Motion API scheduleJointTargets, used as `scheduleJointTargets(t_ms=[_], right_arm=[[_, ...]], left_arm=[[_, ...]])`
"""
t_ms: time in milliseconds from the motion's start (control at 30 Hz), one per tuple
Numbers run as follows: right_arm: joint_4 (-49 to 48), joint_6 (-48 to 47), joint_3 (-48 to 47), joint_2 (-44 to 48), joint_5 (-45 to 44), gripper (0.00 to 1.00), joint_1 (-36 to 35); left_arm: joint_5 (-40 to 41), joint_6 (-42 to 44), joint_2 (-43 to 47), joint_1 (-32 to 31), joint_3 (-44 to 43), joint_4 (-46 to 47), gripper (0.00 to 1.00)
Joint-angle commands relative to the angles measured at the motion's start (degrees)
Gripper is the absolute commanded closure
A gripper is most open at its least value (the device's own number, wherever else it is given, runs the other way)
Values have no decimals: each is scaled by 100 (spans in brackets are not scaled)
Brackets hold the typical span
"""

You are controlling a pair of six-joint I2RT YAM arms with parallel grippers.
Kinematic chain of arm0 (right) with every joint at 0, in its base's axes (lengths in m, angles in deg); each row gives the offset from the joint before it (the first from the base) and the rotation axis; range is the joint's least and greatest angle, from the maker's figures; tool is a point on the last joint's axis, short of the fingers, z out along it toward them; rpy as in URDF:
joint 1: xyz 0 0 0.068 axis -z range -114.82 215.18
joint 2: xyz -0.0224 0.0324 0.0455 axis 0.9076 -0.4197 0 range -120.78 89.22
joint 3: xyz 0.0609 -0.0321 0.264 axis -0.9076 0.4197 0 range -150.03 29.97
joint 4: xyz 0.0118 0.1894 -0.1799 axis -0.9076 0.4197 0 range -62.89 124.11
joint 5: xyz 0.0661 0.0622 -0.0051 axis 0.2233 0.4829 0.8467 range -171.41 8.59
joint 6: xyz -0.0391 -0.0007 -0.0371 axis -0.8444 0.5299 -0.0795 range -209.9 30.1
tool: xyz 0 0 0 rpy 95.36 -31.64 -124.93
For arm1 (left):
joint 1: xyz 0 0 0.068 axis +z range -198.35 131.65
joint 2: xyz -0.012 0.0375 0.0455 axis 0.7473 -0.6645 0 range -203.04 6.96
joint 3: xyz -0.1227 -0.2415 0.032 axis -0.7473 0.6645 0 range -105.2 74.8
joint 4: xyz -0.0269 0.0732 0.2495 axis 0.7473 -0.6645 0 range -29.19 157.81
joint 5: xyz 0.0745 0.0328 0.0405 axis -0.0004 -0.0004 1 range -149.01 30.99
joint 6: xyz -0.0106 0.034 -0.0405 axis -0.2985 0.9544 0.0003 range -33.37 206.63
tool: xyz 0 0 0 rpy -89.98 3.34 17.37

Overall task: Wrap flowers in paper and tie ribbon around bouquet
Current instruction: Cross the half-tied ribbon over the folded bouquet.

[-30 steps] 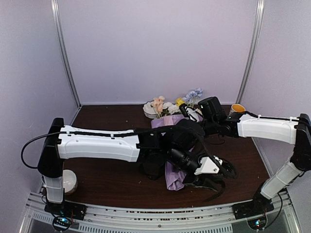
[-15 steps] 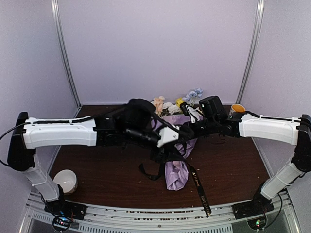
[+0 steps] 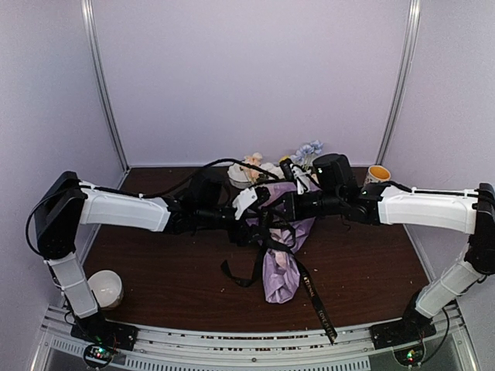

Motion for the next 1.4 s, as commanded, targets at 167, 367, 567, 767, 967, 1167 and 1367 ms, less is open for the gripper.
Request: scheduleJointTargets(t_ms=[167,367,567,767,967,1167,1367], right_arm=[[-202,111,80,-4,88,100,-45],[384,-288,33,215,-242,80,30],[803,-453,314,337,-565,53,609],[1620,-1032,-255,-541,-277,71,905],[1536,-1389,-406,-964,380,56,898],[1475,-1363,-454,-1182,653,63,896],[1487,-1384,-284,-961,906,59,881]], left_arm=[[-454,-8,-614,16,-466,666,56],[-612,-38,-648,41,-368,658,100],[-653,-126,-647,84,-369,719,100],[-711,-149,-635,102,-380,746,100],[-723,-149,-598,144,-362,718,100],[-807,-164,-597,181,-373,731,100],[-807,-204,-628,203,-339,747,100]])
